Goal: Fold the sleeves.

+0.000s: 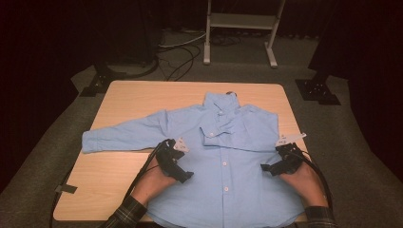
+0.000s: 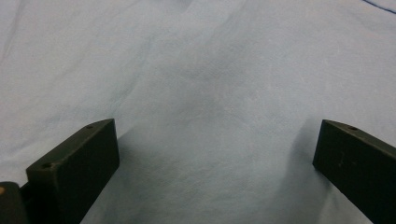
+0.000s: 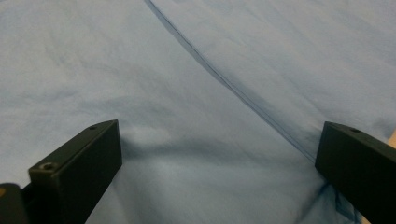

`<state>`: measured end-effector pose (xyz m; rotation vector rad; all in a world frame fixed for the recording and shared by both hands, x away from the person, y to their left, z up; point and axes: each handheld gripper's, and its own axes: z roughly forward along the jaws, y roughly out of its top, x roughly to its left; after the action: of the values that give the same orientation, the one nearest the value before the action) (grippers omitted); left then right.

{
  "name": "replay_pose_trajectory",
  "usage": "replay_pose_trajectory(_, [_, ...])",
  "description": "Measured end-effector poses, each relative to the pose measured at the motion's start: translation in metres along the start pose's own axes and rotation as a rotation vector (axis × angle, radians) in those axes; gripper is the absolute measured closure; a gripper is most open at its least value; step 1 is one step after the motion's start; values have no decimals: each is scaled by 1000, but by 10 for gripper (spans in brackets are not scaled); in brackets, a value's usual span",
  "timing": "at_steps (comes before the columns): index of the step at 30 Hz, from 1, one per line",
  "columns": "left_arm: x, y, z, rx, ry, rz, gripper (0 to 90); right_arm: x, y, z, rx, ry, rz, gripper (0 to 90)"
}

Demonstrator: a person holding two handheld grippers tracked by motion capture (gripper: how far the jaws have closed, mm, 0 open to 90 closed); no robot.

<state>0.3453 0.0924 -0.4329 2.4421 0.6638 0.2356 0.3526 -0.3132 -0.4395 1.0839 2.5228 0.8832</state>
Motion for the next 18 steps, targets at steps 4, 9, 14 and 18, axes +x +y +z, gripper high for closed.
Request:
replay_pose_trajectory(4, [-5, 6, 5, -4, -3, 3, 0, -5, -6, -3, -17, -5, 8, 2])
replay_pose_trajectory(9, [-11, 10, 8, -6, -9, 10, 0, -9, -11, -7, -18, -14, 23, 2])
replay_pose_trajectory(14, [-12, 10, 8, -13, -13, 13, 0, -9, -14, -9, -24, -20, 29, 1])
replay_pose_trajectory(18, [-11, 8, 8, -23, -18, 22, 0, -8, -13, -9, -18, -23, 33, 1])
